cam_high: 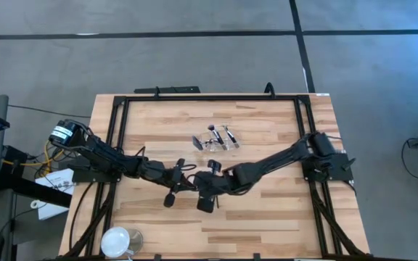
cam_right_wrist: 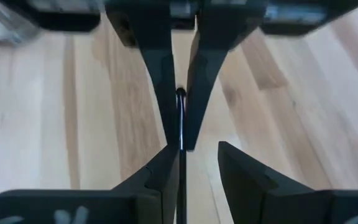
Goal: Put items in baskets/containers
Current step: Put the eyeshadow brush into the right section of the transparent organizer
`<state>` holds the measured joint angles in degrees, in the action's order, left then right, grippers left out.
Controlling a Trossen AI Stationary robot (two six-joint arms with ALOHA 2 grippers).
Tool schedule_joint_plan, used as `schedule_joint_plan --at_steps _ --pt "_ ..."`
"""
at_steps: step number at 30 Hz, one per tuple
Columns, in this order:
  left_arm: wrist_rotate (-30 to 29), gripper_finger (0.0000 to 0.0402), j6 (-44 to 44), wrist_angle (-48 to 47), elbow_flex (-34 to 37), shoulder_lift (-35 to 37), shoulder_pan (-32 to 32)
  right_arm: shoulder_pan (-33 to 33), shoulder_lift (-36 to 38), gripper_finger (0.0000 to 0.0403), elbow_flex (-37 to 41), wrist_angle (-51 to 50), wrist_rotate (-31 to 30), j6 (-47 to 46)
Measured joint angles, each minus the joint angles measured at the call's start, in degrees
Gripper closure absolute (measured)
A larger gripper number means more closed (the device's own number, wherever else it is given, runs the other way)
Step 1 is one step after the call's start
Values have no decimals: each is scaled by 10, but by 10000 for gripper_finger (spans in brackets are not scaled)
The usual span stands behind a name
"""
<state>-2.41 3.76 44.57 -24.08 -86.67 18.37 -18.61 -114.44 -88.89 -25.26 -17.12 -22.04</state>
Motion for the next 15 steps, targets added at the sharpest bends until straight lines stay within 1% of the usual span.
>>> schedule_joint_plan --at_steps 4,7,15 --pt "0 386 0 -19 2 -1 0 7 -34 300 -29 -33 7 0" --pt "-5 385 0 -16 1 0 -1 12 -48 300 -45 -81 8 0" --pt "1 385 0 -22 0 1 -2 14 -50 301 -56 -84 23 14"
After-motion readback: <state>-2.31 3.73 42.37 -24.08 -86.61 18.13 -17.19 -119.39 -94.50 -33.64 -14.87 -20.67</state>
